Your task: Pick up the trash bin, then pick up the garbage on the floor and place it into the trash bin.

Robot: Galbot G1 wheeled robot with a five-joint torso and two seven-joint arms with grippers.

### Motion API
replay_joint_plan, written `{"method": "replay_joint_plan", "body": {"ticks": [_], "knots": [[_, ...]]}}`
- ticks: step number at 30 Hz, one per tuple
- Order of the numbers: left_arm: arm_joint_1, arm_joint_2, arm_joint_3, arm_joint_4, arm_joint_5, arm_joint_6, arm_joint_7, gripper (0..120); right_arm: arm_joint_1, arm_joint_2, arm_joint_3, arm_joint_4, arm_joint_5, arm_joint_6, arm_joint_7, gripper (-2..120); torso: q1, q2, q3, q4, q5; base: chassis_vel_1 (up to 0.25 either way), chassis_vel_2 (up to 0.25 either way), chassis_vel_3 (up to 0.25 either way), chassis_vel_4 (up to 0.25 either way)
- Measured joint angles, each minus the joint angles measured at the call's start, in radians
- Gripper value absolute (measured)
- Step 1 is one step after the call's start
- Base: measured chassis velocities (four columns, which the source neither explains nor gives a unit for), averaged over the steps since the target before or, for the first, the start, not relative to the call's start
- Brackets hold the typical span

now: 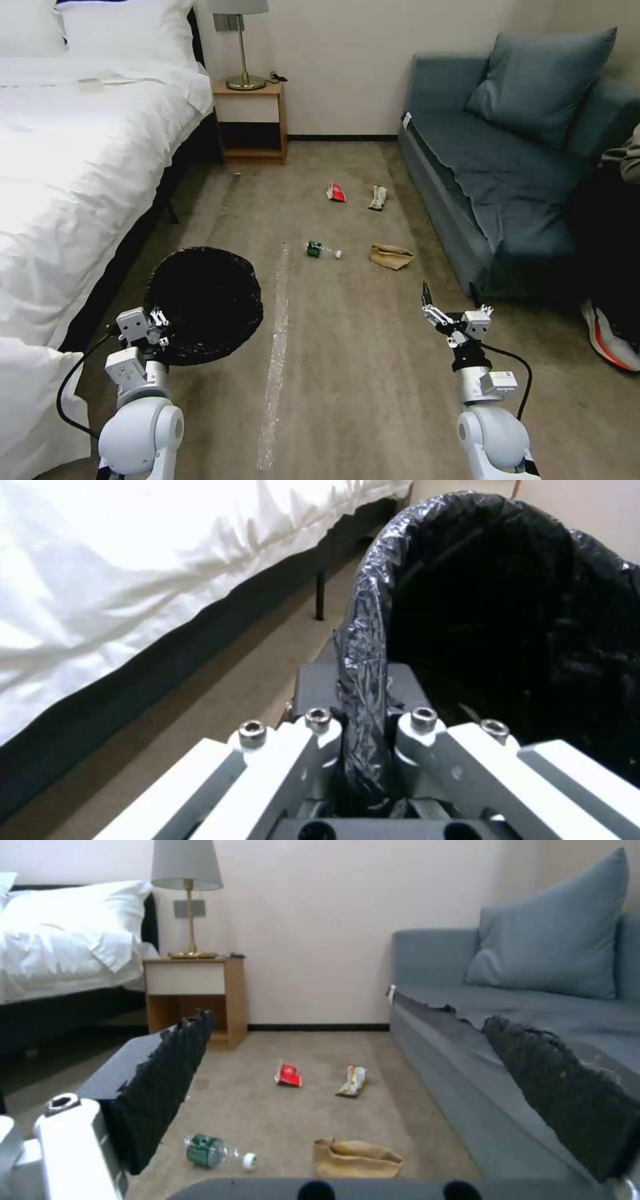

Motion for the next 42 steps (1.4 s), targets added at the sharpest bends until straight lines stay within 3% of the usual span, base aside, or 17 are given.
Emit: {"method": "replay_joint_plan", "body": {"ticks": [16,42], "knots": [[0.008,0.0,-0.001,-0.011,0.005,-0.006,-0.003,4,-0.005,0.002,0.015,0.015,0.003,0.009,-0.009,100,0.0,0.0,0.0,-0.0001,0.0,-0.066,0.061,0.062,-0.056],[0.007,0.002,-0.005,-0.001,0.013,-0.016,0.016,4,-0.005,0.006,0.028,0.01,0.004,0.015,-0.015,100,0.0,0.0,0.0,-0.0002,0.0,-0.128,0.129,0.132,-0.133]]}}
